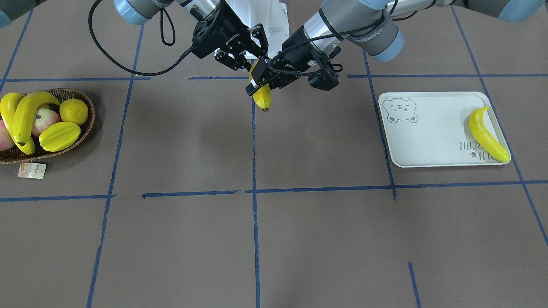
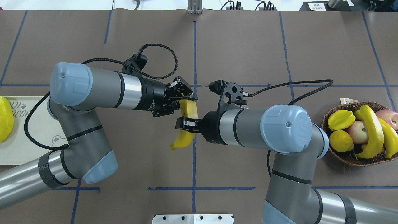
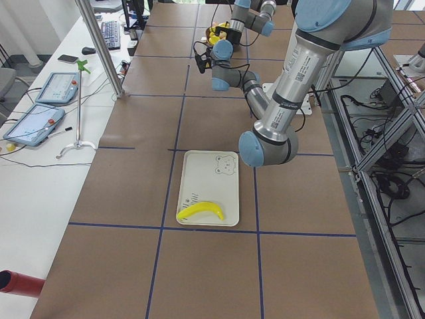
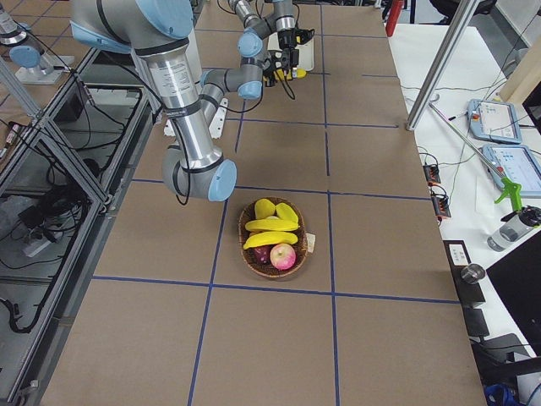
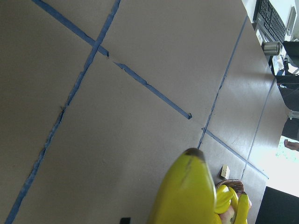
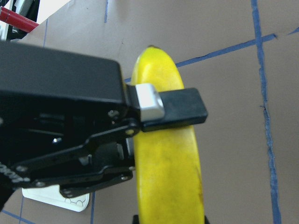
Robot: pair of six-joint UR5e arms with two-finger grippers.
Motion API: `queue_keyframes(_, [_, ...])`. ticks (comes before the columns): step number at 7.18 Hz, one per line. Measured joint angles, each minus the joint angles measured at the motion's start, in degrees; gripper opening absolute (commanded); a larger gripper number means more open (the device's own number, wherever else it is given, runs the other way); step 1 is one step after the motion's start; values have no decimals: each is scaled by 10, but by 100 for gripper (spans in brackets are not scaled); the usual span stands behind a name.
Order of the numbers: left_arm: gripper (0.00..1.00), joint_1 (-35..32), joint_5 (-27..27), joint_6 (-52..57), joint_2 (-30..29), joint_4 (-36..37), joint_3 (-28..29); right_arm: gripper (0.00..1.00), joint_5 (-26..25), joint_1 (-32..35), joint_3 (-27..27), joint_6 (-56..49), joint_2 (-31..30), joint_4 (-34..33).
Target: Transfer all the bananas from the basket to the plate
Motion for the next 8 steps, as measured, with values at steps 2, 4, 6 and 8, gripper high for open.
queue_keyframes(2, [0, -3, 1, 1, 3, 1, -1, 99, 2, 1, 3, 0, 0, 0])
queue_keyframes(4, [0, -5, 1, 1, 7, 2, 0, 99, 8, 4, 17, -1, -2, -1])
queue_keyframes(6, [0, -16, 0, 15, 29, 25, 0, 99, 57, 30, 35, -2, -18, -10])
queue_keyframes(8, [0, -40, -2, 70, 50, 120, -10, 99, 153, 91, 59, -8, -58, -34])
